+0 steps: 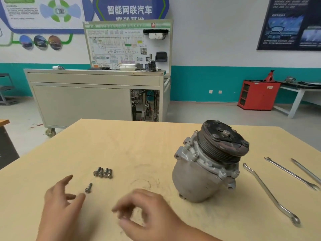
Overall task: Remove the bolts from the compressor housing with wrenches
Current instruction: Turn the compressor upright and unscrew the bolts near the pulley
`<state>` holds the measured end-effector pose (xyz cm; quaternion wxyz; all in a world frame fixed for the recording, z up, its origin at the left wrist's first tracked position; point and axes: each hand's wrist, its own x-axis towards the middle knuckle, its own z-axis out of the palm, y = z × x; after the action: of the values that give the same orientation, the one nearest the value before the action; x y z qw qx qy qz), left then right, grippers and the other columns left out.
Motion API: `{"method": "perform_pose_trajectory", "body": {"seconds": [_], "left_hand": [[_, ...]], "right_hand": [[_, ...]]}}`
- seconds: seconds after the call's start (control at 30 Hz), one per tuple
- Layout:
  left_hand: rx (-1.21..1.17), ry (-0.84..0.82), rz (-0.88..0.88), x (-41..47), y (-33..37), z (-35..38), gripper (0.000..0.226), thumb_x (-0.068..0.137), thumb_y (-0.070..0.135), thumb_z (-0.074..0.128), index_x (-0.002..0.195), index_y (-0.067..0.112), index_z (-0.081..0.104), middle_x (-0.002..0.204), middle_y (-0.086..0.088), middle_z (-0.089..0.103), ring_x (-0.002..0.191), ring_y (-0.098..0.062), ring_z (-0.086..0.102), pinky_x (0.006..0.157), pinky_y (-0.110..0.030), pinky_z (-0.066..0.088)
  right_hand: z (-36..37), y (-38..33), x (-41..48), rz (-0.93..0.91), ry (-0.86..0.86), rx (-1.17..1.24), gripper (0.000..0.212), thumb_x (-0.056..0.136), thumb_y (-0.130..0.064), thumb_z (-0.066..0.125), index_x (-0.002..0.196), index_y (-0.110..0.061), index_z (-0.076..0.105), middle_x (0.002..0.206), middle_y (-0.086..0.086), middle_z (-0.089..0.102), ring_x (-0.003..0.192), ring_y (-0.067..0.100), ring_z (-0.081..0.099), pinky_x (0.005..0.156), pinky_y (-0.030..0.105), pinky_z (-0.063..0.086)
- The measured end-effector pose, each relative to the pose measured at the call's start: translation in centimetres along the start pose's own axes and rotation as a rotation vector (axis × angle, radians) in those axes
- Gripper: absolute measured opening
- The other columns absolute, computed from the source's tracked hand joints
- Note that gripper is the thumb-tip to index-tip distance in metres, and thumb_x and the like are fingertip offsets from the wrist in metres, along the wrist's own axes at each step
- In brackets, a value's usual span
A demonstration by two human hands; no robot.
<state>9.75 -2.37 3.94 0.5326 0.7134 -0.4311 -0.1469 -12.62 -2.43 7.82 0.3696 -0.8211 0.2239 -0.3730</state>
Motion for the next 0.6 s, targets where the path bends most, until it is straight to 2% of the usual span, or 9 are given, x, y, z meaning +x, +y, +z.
{"method": "perform_pose_trajectory", "body": {"seconds": [0.07,0.13,0.2,0.23,0.3,0.37,0.43,0.5,0.6], "left_hand": [[-0.074,0.048,0.163,-1.7,2.5,1.3,0.061,0.061,0.025,0.049,0.122,0.028,0.053,0.117,-0.013,0.051,0.086,-0.019,0.055,0.075,-0.015,0.041],[-0.194,0.055,0.365,-4.1,5.7,3.5,0.049,0.066,0.026,0.053,0.114,0.033,0.055,0.112,-0.004,0.052,0.083,-0.004,0.055,0.065,-0.008,0.040],[-0.271,0.011,0.536,-6.6,8.7,6.5,0.047,0.068,0.034,0.052,0.115,0.036,0.053,0.115,0.010,0.053,0.096,0.000,0.054,0.073,-0.009,0.040],[-0.287,-0.020,0.588,-7.7,10.1,8.2,0.050,0.068,0.037,0.052,0.118,0.038,0.049,0.121,0.016,0.050,0.105,0.001,0.051,0.080,-0.009,0.039],[-0.302,-0.099,0.612,-9.4,12.6,11.7,0.063,0.067,0.047,0.054,0.127,0.038,0.038,0.130,0.011,0.042,0.122,0.001,0.040,0.095,-0.006,0.030],[-0.317,-0.171,0.569,-10.6,14.3,14.8,0.080,0.062,0.059,0.057,0.132,0.036,0.027,0.141,0.001,0.030,0.133,0.004,0.024,0.104,-0.002,0.016],[-0.311,-0.174,0.518,-11.4,15.4,17.2,0.093,0.057,0.064,0.062,0.136,0.034,0.024,0.149,-0.006,0.020,0.141,-0.005,0.012,0.112,-0.011,0.008],[-0.260,-0.115,0.492,-11.3,15.5,18.8,0.103,0.055,0.055,0.073,0.142,0.024,0.027,0.152,-0.011,0.016,0.145,-0.019,0.006,0.116,-0.026,0.007],[-0.243,-0.040,0.511,-10.6,14.8,20.1,0.100,0.060,0.031,0.089,0.139,0.025,0.028,0.152,-0.013,0.018,0.146,-0.023,0.006,0.115,-0.034,0.009]], "right_hand": [[-4.5,-0.4,-4.4,-0.166,0.256,-0.084,0.026,0.078,-0.013,0.061,0.090,-0.036,0.064,0.083,-0.019,0.059,0.072,-0.001,0.056,0.060,0.013,0.040],[-9.6,0.7,-7.9,-0.217,0.592,-0.264,0.025,0.077,-0.014,0.058,0.087,-0.036,0.062,0.085,-0.018,0.057,0.073,0.006,0.055,0.062,0.017,0.040],[-15.1,3.6,-10.3,0.016,0.852,-0.471,0.022,0.080,-0.015,0.060,0.088,-0.036,0.059,0.094,-0.015,0.055,0.090,0.013,0.055,0.071,0.018,0.040],[-17.6,5.5,-11.0,0.270,0.887,-0.570,0.022,0.082,-0.017,0.063,0.093,-0.035,0.057,0.103,-0.010,0.053,0.104,0.018,0.052,0.079,0.022,0.040],[-21.5,9.0,-12.2,0.833,0.713,-0.707,0.038,0.083,-0.034,0.065,0.117,-0.024,0.050,0.123,0.004,0.046,0.124,0.026,0.040,0.093,0.033,0.037],[-23.1,11.9,-12.4,1.099,0.418,-0.855,0.064,0.082,-0.051,0.060,0.132,-0.019,0.036,0.132,0.007,0.041,0.126,0.026,0.038,0.094,0.033,0.038],[-23.5,13.8,-11.9,1.082,0.306,-0.936,0.056,0.086,-0.048,0.054,0.130,-0.018,0.035,0.127,0.005,0.045,0.118,0.024,0.046,0.087,0.032,0.042],[-23.7,14.6,-11.3,0.996,0.270,-1.004,0.037,0.093,-0.026,0.043,0.129,-0.019,0.037,0.113,0.006,0.053,0.101,0.024,0.056,0.076,0.030,0.044],[-24.5,14.4,-11.1,0.929,0.187,-0.953,0.049,0.090,-0.008,0.032,0.133,-0.031,0.038,0.095,0.003,0.056,0.075,0.020,0.054,0.064,0.029,0.043]]}}
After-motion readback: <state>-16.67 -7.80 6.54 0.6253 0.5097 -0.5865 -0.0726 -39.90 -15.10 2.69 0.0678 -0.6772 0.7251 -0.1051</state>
